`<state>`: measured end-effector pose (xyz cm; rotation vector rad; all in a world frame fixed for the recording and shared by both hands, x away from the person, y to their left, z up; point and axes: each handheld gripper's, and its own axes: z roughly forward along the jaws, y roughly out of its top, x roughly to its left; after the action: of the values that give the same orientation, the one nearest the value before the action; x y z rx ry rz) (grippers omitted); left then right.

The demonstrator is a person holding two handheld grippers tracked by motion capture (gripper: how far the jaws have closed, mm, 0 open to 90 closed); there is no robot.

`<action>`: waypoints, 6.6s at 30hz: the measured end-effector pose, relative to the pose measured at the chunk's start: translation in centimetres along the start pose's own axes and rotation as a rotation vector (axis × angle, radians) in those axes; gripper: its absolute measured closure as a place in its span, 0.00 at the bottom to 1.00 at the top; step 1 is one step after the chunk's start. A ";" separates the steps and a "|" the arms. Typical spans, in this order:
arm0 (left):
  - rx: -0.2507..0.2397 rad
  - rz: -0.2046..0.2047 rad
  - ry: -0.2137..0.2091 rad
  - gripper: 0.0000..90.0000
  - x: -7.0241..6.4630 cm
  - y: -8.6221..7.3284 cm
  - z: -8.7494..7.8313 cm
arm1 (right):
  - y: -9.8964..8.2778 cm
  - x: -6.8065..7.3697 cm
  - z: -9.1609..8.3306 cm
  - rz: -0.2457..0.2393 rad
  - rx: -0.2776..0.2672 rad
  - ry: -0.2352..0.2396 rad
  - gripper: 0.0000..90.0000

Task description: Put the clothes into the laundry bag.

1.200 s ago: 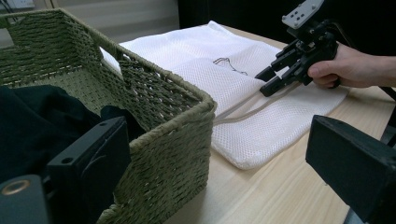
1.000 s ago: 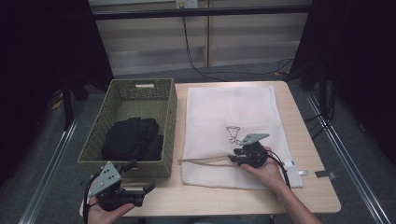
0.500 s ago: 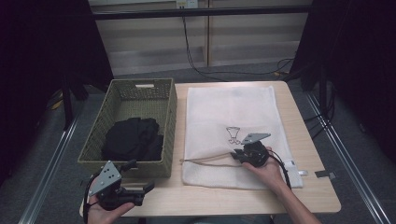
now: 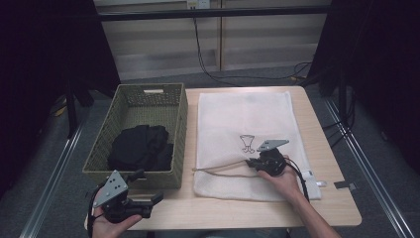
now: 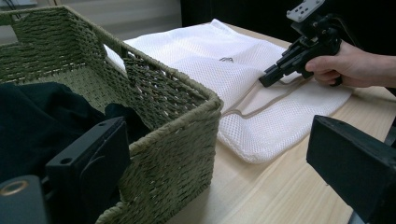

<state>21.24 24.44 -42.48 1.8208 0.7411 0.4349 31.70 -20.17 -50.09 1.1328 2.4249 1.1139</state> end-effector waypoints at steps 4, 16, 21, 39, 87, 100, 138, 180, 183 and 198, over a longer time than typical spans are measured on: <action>-0.001 -0.007 -0.006 0.07 0.1 0.0 0.0 | 0.2 0.0 -0.5 0.007 -0.025 -0.003 0.97; 0.006 -0.008 -0.002 0.07 0.2 0.0 0.0 | 0.5 -0.1 -1.1 0.020 -0.064 0.007 0.97; 0.000 -0.013 -0.001 0.07 0.2 0.0 -0.1 | 0.6 -0.1 -1.5 0.028 -0.080 0.008 0.97; -0.008 -0.026 -0.010 0.07 0.3 0.0 -0.1 | 0.7 0.0 -1.9 0.025 -0.110 0.022 0.97; -0.021 -0.032 0.002 0.06 0.5 0.0 -0.2 | 4.0 -0.4 -6.2 0.053 -0.306 0.059 0.97; -0.021 -0.030 0.007 0.06 0.6 0.0 -0.1 | 5.5 -1.2 -7.3 0.058 -0.318 0.071 0.97; 0.222 -0.104 -0.015 0.06 11.6 7.6 3.8 | 6.9 -2.0 -7.0 0.055 -0.361 0.087 0.97; 0.454 0.009 -0.108 0.04 17.9 4.0 10.3 | 6.5 -1.9 -5.7 0.057 -0.317 0.084 0.97; 0.502 0.016 -0.143 0.03 17.6 3.6 10.8 | 6.5 -1.9 -5.8 0.050 -0.317 0.083 0.97; 0.683 0.079 -0.050 0.00 17.0 1.3 13.3 | 6.5 -1.9 -5.7 0.047 -0.318 0.080 0.96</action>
<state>42.32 26.20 -47.03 2.4934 0.8481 0.1903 33.68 -22.01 -41.69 1.0637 2.1807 1.5202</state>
